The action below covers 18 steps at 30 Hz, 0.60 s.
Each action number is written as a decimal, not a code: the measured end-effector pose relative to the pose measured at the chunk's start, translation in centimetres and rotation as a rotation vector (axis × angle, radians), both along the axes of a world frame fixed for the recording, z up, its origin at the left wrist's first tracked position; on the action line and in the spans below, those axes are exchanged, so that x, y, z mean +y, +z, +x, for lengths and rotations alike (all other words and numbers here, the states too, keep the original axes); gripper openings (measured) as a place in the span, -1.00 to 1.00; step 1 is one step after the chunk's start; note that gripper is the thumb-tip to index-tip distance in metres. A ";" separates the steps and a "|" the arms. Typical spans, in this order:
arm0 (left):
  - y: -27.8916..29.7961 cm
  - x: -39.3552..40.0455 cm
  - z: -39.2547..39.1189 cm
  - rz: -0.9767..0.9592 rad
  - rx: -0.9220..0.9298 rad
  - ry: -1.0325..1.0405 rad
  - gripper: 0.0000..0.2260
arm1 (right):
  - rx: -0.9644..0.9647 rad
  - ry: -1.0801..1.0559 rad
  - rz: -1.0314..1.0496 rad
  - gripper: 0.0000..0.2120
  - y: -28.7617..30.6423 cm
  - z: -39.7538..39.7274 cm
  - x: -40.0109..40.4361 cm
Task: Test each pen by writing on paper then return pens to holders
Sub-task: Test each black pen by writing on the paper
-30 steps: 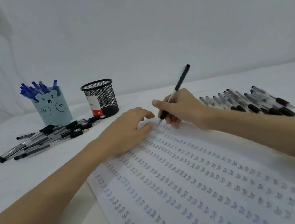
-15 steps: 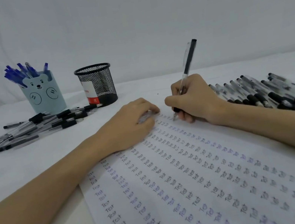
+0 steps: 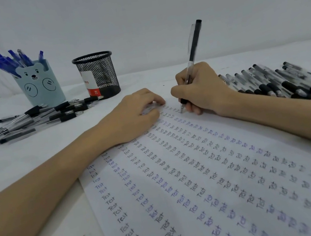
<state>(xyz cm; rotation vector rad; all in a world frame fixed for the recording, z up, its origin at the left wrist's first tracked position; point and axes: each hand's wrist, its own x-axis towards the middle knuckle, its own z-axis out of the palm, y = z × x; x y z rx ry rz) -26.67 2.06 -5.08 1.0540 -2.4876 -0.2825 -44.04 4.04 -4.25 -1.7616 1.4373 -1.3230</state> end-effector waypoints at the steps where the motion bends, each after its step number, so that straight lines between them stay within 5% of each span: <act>1: 0.0 0.0 0.0 -0.001 0.001 0.000 -0.58 | -0.005 -0.008 -0.003 -0.69 0.0 0.0 0.0; 18: -0.3 -0.3 0.1 0.004 0.007 0.000 -0.60 | 0.007 -0.018 -0.010 -0.68 0.0 -0.1 0.0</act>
